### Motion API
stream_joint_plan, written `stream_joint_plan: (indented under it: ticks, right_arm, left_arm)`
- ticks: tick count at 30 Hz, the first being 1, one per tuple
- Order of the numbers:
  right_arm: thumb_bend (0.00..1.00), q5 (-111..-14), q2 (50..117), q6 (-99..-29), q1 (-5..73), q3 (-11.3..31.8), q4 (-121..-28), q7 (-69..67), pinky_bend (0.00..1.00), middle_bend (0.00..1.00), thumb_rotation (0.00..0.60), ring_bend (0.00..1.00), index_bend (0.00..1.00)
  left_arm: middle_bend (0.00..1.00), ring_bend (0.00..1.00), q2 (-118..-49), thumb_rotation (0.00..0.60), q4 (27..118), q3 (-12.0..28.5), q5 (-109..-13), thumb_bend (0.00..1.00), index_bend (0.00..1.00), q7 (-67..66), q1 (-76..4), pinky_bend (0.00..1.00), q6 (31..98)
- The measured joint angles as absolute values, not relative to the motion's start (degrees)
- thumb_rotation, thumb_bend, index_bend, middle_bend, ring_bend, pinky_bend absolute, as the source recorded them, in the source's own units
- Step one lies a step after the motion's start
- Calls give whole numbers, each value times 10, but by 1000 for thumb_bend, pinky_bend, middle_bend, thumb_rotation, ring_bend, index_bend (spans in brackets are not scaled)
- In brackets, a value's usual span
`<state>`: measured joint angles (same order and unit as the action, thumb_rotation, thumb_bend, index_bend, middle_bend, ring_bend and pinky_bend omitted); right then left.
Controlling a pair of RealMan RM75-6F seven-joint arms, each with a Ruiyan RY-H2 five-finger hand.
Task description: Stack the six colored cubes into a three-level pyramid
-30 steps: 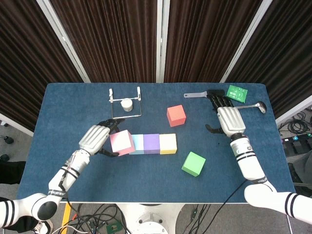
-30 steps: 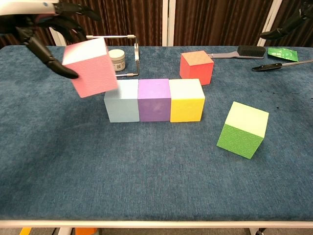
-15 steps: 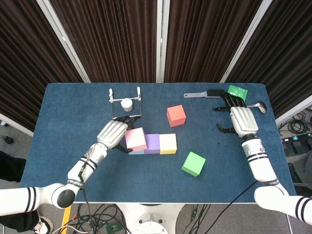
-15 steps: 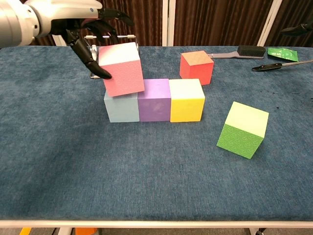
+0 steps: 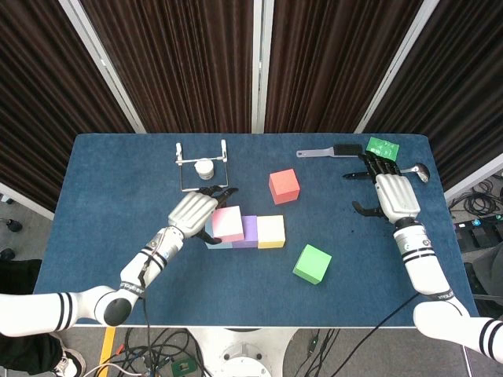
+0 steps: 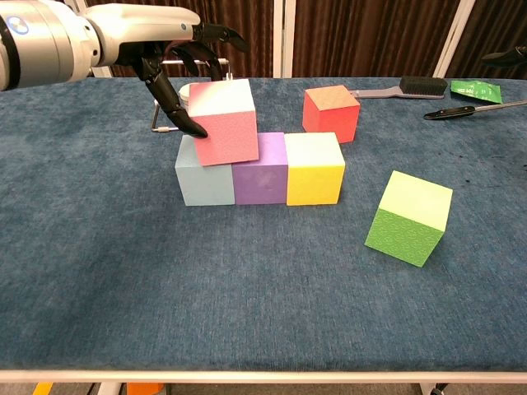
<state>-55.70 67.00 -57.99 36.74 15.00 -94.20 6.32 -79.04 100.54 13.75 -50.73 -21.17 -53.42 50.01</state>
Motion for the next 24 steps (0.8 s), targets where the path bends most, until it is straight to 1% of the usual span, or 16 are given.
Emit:
stream_joint_plan:
  ticks: [6,24]
  right_arm:
    - [171,-556,671,-575,365,150,-935,57,0,0,600,0,0]
    - [172,-546,683,-562,368,147,-920,67,0,0,600,0,0]
  left_arm:
    - [471,108,-782,600,998,133,-524,108,85,-196,-543,197,479]
    - [470,108,-779,600,969,129,-549,107,85,-149,-554,196,465]
